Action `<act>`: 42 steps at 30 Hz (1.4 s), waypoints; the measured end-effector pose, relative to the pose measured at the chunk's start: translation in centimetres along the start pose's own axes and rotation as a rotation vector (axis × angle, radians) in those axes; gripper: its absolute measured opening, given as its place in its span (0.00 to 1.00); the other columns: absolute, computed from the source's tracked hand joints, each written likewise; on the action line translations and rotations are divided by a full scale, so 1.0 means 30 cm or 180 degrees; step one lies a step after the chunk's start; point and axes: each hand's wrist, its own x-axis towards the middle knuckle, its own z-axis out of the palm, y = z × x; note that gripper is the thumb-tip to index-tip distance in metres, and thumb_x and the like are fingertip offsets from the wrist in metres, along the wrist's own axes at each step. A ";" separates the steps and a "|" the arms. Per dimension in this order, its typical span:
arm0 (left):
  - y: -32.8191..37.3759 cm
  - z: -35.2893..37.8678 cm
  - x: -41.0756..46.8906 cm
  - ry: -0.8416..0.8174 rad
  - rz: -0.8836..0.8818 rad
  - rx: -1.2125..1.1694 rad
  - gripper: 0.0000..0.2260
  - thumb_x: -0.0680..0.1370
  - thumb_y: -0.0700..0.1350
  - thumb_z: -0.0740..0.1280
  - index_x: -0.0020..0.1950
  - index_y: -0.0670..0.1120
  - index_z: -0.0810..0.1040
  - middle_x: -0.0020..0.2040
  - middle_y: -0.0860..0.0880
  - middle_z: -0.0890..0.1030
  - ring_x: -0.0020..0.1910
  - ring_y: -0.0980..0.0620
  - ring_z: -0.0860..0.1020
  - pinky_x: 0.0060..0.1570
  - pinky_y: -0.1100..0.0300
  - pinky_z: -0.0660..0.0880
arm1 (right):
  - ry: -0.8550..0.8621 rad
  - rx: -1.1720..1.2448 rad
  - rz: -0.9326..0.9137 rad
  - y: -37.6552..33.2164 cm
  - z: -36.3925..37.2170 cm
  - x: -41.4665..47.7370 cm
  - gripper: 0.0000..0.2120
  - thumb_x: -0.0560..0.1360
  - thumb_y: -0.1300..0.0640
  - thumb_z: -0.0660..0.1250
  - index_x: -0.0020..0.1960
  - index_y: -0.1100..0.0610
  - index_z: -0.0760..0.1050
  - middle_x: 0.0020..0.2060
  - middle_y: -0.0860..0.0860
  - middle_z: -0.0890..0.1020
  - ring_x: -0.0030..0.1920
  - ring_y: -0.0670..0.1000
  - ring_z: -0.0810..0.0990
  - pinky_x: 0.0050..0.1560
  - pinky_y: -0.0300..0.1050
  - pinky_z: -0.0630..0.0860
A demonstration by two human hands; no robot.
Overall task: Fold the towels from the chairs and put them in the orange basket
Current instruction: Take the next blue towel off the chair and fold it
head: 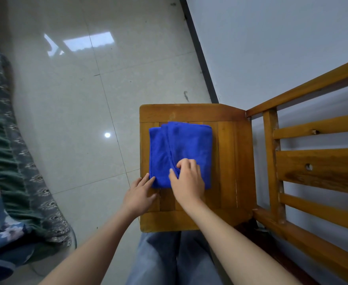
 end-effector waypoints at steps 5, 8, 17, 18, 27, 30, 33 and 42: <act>-0.012 0.004 0.004 -0.0031 0.0023 0.0008 0.26 0.80 0.52 0.58 0.76 0.53 0.52 0.77 0.52 0.51 0.76 0.49 0.49 0.73 0.53 0.53 | -0.0268 0.0244 0.0318 -0.056 0.023 0.033 0.09 0.78 0.50 0.59 0.54 0.55 0.68 0.53 0.49 0.75 0.53 0.46 0.69 0.42 0.38 0.64; -0.024 0.009 0.007 -0.0052 0.0073 -0.0002 0.26 0.80 0.52 0.58 0.76 0.53 0.52 0.77 0.52 0.50 0.75 0.49 0.49 0.74 0.52 0.52 | -0.0079 0.0249 0.0028 -0.079 0.015 0.020 0.09 0.79 0.50 0.59 0.53 0.55 0.69 0.51 0.48 0.74 0.50 0.45 0.67 0.41 0.37 0.64; -0.039 -0.004 -0.002 -0.0033 0.0108 -0.0460 0.28 0.79 0.44 0.59 0.76 0.50 0.52 0.76 0.49 0.56 0.75 0.48 0.54 0.72 0.53 0.56 | -0.1010 -0.0268 -0.0388 -0.031 0.061 0.043 0.15 0.79 0.44 0.55 0.56 0.54 0.72 0.57 0.48 0.77 0.61 0.50 0.68 0.61 0.47 0.62; -0.040 -0.006 -0.005 0.0022 0.0030 -0.0676 0.28 0.78 0.43 0.59 0.76 0.49 0.51 0.75 0.47 0.58 0.74 0.47 0.57 0.71 0.53 0.58 | -0.0962 -0.0278 -0.0357 -0.011 0.058 0.048 0.17 0.79 0.44 0.54 0.58 0.53 0.72 0.59 0.48 0.76 0.64 0.50 0.67 0.62 0.48 0.61; 0.037 -0.034 0.041 0.1258 0.0438 0.0558 0.27 0.78 0.46 0.59 0.75 0.41 0.58 0.75 0.40 0.56 0.74 0.42 0.57 0.68 0.48 0.62 | -0.0658 -0.1570 -0.0904 0.148 -0.001 0.147 0.29 0.80 0.44 0.51 0.77 0.54 0.49 0.76 0.55 0.46 0.76 0.55 0.43 0.74 0.51 0.47; 0.081 -0.036 0.118 0.1453 0.0857 0.1037 0.28 0.71 0.51 0.64 0.67 0.39 0.71 0.68 0.37 0.70 0.67 0.38 0.69 0.57 0.42 0.72 | -0.0384 -0.1895 -0.1203 0.185 0.031 0.201 0.34 0.76 0.43 0.60 0.75 0.57 0.53 0.75 0.59 0.55 0.75 0.58 0.53 0.72 0.55 0.55; 0.080 -0.039 0.201 0.1475 0.0887 0.1283 0.32 0.72 0.59 0.57 0.69 0.39 0.68 0.69 0.37 0.69 0.69 0.40 0.67 0.61 0.40 0.69 | -0.0277 -0.2027 -0.1262 0.242 0.076 0.250 0.38 0.73 0.39 0.63 0.72 0.59 0.53 0.72 0.60 0.63 0.73 0.59 0.61 0.68 0.55 0.62; 0.018 0.019 0.323 0.1801 0.1051 0.1468 0.35 0.75 0.63 0.49 0.73 0.41 0.55 0.73 0.38 0.59 0.72 0.42 0.55 0.67 0.43 0.54 | 0.0313 -0.1897 -0.1674 0.333 0.167 0.315 0.34 0.73 0.38 0.48 0.73 0.57 0.54 0.72 0.59 0.58 0.72 0.57 0.56 0.69 0.55 0.50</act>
